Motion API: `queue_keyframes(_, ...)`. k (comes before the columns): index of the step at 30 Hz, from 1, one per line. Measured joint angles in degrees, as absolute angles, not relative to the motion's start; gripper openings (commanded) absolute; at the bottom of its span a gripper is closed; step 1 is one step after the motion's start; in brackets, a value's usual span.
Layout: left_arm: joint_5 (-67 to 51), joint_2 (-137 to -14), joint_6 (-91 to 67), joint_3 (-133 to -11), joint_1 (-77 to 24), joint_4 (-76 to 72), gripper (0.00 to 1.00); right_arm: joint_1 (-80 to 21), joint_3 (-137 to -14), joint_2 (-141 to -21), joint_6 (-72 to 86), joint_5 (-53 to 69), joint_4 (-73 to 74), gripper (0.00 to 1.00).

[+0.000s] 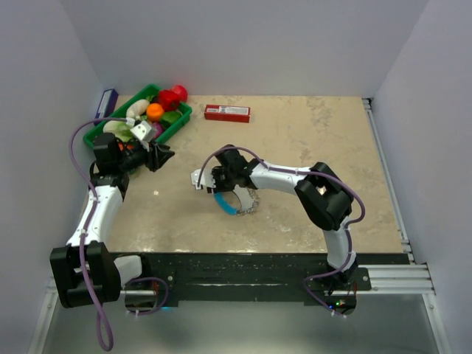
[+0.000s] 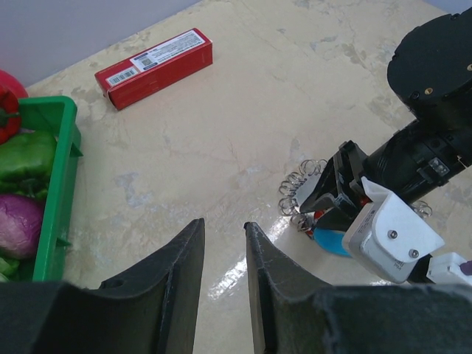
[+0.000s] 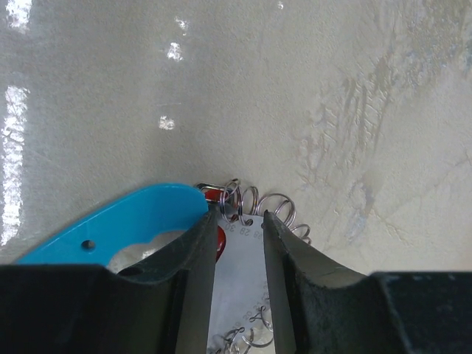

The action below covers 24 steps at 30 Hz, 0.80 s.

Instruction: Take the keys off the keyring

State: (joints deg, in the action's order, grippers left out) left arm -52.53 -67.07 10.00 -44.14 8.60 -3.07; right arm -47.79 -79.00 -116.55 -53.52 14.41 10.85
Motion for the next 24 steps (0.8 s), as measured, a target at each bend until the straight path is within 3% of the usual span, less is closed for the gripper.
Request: queue_keyframes(24,-53.6,-67.5,9.9,-43.2,8.6,-3.8,0.34,-49.0,-77.5,-116.5,-54.8,12.9,10.6,0.26)
